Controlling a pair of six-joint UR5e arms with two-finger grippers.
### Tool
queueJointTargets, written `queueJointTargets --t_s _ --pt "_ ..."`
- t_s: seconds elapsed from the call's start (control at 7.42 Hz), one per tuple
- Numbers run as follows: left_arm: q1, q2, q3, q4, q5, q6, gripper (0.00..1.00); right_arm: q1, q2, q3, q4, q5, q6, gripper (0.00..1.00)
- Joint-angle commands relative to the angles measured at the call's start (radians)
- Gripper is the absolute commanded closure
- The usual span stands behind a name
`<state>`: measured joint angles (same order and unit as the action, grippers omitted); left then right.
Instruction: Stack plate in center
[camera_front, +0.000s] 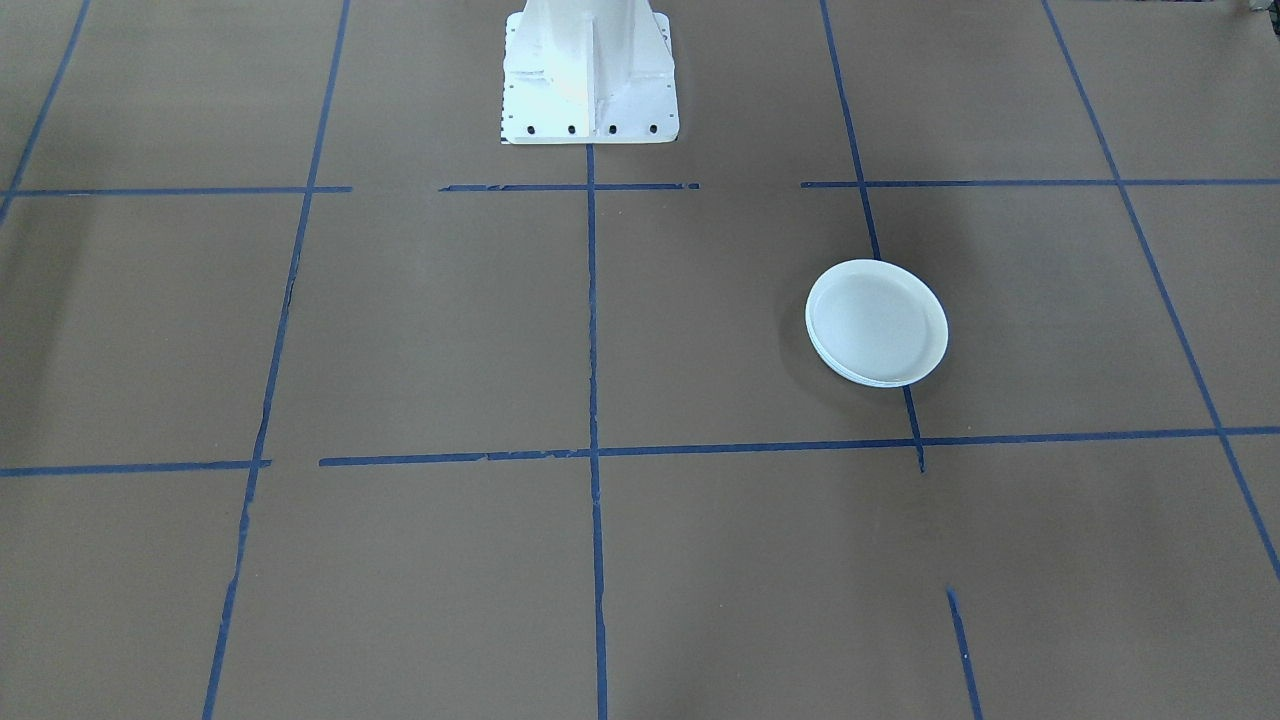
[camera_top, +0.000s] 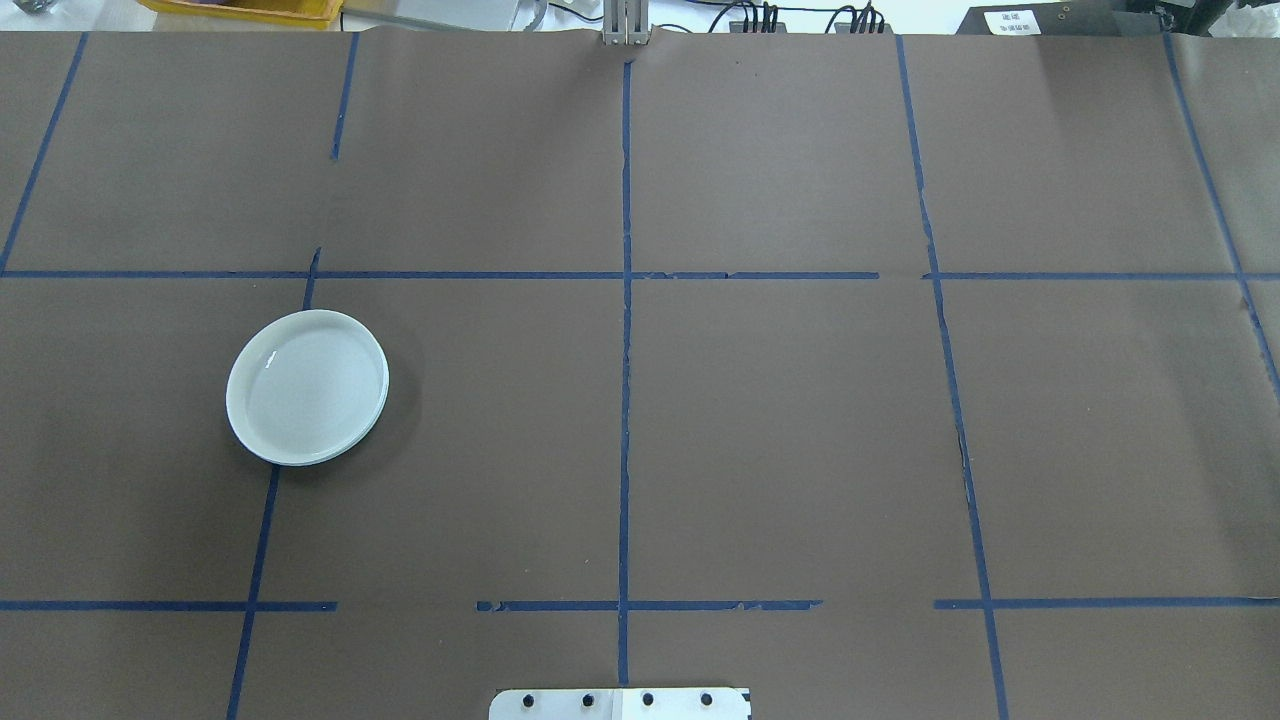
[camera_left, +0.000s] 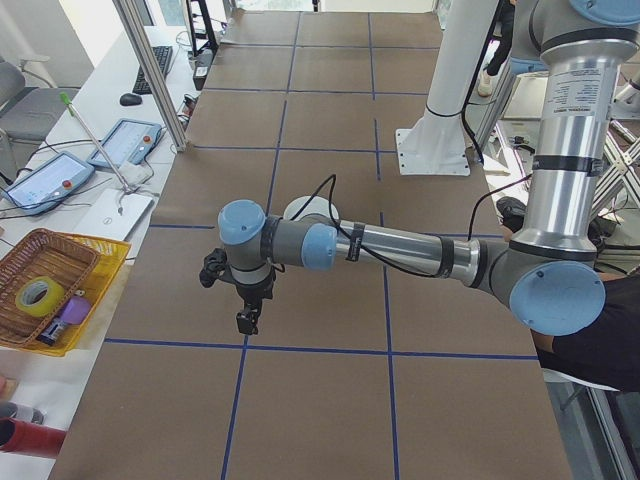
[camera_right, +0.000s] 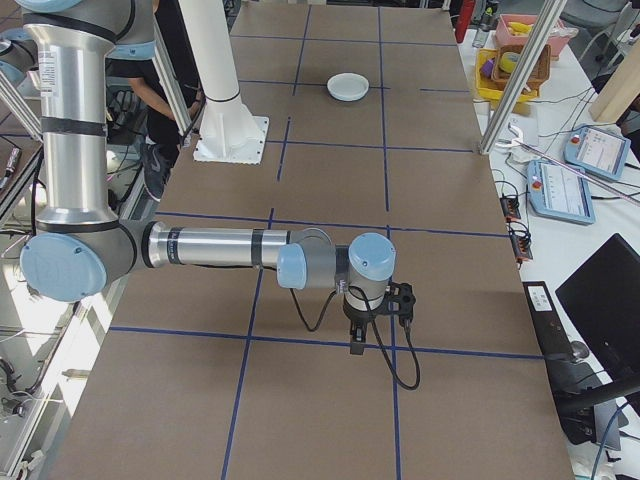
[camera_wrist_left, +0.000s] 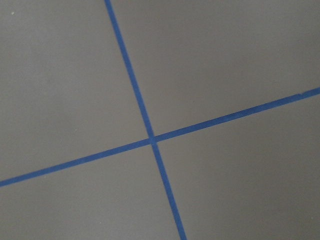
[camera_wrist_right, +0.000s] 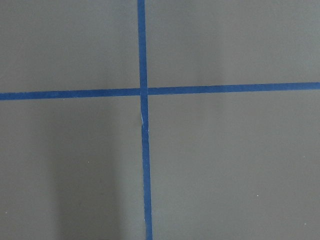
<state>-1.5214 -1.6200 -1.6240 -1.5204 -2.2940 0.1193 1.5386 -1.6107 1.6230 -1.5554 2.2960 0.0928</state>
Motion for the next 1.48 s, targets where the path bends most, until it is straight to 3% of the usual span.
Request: queueJointTargets --t_s 0.0,1.35 --pt "-0.022 0.055 0.03 0.002 -0.103 0.04 0.0 0.0 0.0 0.0 0.0 0.0 -0.001 0.0" --pt "-0.075 0.078 0.026 0.008 -0.091 0.04 0.0 0.0 0.0 0.0 0.0 0.0 -0.001 0.0"
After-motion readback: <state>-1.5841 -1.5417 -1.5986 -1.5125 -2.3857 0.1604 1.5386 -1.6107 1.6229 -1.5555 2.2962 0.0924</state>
